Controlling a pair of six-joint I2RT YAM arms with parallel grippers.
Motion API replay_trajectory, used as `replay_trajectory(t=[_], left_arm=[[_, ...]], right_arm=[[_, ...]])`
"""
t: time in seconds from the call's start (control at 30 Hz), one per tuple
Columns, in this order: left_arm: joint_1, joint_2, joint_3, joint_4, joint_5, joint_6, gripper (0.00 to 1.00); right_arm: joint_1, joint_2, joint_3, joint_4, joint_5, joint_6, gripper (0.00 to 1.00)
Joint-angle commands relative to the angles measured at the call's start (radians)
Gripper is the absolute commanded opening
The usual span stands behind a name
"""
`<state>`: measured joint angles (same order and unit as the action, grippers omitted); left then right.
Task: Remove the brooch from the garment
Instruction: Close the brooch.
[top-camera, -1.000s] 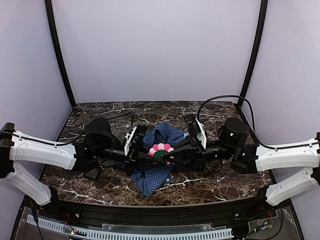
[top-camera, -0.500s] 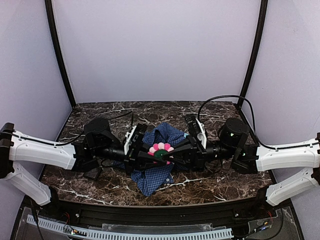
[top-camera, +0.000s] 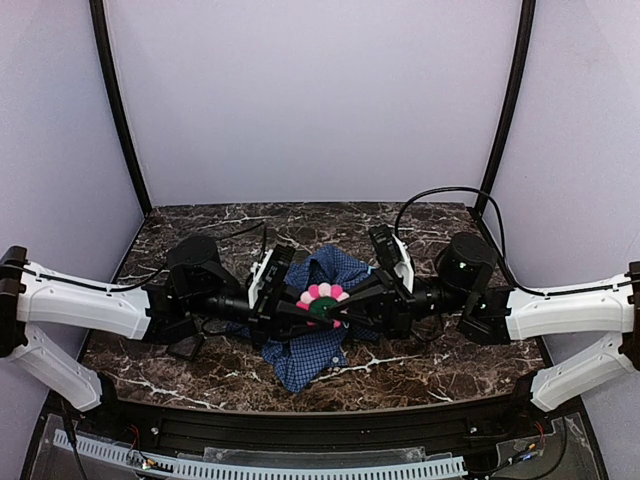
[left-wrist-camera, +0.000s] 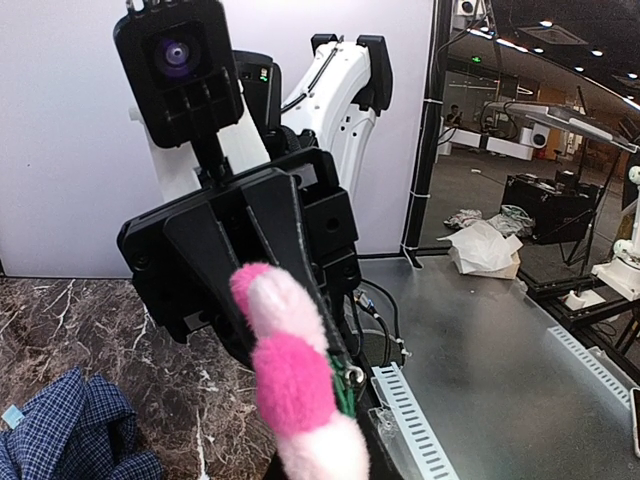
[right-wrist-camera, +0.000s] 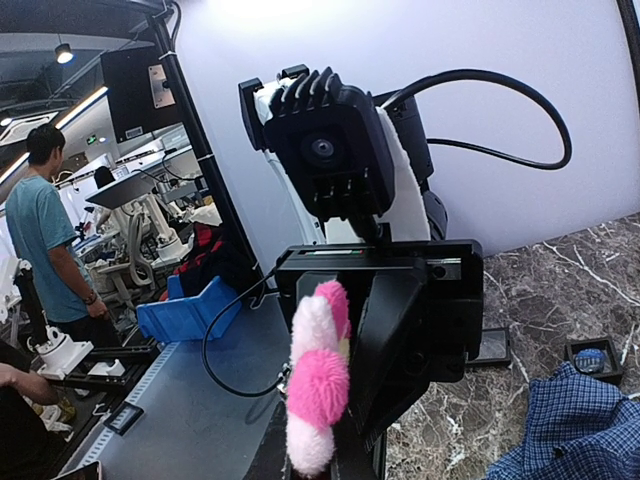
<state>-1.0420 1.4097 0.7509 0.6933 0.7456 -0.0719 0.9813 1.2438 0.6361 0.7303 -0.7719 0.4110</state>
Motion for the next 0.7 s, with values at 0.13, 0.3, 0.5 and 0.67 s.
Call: replay_trajectory(t=[0.13,0.3,0.5,0.67], left_arm=[[-0.003,-0.123,-0.049,0.109,0.128,-0.002,0.01],[-0.003,-0.119,-0.045,0.121,0.102,-0.024,0.01],[-0.003,-0.089,-0.020,0.101,0.087,-0.036,0.01],[-0.003,-0.093,-0.022,0.063,0.016,-0.027,0.01]], right_arm=[[-0.064,-0.052,-0.050,0.074,-0.043,0.013,0.00],[-0.061,-0.076,-0.053,0.044,-0.037,-0.031,0.00],[-0.053,-0.095,-0.036,-0.051,0.041,-0.085,0.00],[-0.027,-0.147,-0.045,-0.128,0.167,-0.170,0.00]])
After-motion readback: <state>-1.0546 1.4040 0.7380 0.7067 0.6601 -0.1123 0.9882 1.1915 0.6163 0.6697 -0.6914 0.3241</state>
